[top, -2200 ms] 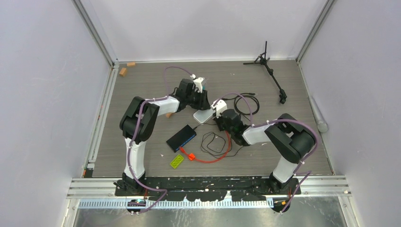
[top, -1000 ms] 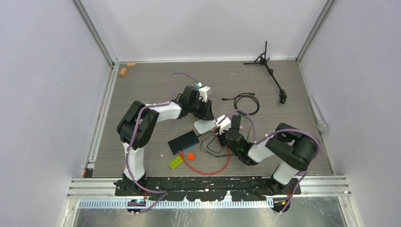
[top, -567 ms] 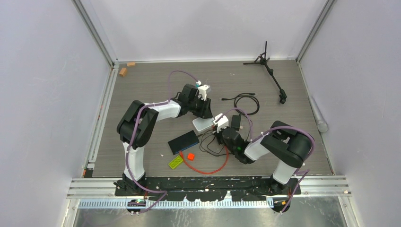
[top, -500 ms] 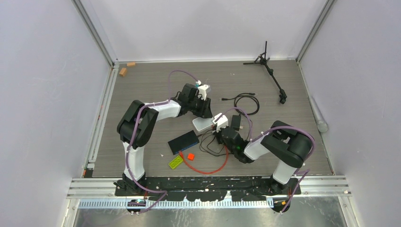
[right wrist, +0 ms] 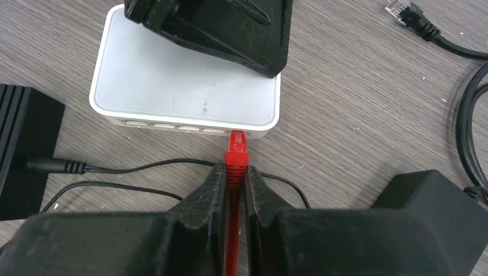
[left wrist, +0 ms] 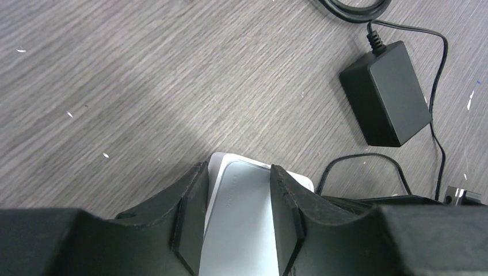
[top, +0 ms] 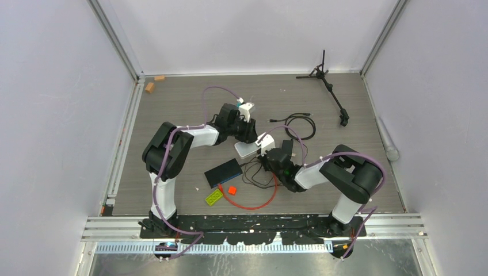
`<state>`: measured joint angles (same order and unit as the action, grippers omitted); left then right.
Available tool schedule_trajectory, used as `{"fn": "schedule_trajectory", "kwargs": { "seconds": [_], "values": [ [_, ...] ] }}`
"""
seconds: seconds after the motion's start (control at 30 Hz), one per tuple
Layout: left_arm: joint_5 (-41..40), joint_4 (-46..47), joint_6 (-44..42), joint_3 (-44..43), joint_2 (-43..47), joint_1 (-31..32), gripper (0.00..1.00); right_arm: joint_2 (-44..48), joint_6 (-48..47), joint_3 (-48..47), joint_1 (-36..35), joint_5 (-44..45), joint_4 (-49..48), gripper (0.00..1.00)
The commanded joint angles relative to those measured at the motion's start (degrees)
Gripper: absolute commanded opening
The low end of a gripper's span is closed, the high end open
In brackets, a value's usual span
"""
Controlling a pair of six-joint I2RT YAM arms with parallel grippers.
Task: Insert the plug into the switch port
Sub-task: Insert the connector into the switch port.
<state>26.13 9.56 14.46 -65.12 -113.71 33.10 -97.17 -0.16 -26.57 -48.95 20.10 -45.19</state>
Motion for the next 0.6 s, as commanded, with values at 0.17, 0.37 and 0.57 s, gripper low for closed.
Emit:
{"fn": "schedule_trajectory", "kwargs": {
  "seconds": [0.17,0.37,0.57],
  "values": [
    [24.31,-16.12,1.57,6.68,-3.29,10.48,0.28,-1.1,-4.52,-13.35,5.34,-0.74,-4.32,0.0],
    [12.18,-19.17,2.59,4.65,-0.46,5.94,0.37,1.51,-4.92,-12.37,5.37,-2.43,4.74,0.0],
    [-6.75,-14.71,6.9,3.43,6.36,-2.4,0.49,2.66,-4.19,-16.12,6.37,-2.58,20.58,0.06]
  ]
}}
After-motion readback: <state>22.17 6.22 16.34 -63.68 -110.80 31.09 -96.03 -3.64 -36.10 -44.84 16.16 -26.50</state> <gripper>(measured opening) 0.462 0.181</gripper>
